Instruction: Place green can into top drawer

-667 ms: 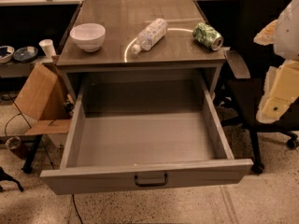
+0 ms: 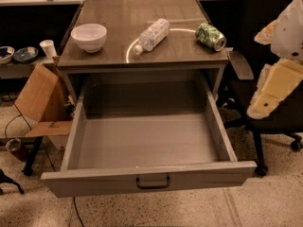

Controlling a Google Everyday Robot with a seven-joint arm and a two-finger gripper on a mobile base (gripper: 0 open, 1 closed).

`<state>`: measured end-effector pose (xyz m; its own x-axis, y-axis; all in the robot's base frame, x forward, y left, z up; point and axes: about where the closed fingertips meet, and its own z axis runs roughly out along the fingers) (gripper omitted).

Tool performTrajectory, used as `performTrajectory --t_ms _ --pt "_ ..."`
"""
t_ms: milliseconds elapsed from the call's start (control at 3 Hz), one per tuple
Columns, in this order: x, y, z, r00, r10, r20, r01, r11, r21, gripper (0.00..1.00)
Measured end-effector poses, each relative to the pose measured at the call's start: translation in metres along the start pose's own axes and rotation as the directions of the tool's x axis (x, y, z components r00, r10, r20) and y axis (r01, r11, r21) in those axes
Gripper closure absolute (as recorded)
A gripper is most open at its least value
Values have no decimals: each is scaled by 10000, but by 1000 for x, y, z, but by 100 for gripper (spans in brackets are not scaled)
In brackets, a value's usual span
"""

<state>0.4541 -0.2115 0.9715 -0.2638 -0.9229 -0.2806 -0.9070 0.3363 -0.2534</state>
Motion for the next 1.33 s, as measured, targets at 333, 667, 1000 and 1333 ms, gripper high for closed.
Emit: performTrajectory --t_ms 333,667,1000,1333 --pt "-1 -27 23 9837 1526 947 -1563 9872 330 0" --pt "9 -57 48 9088 3643 2034 -3832 9216 615 0" --pt "13 -108 61 7865 5259 3238 -5916 7921 1503 0" --pt "7 -115 57 7578 5429 3620 -6217 7692 1477 0"
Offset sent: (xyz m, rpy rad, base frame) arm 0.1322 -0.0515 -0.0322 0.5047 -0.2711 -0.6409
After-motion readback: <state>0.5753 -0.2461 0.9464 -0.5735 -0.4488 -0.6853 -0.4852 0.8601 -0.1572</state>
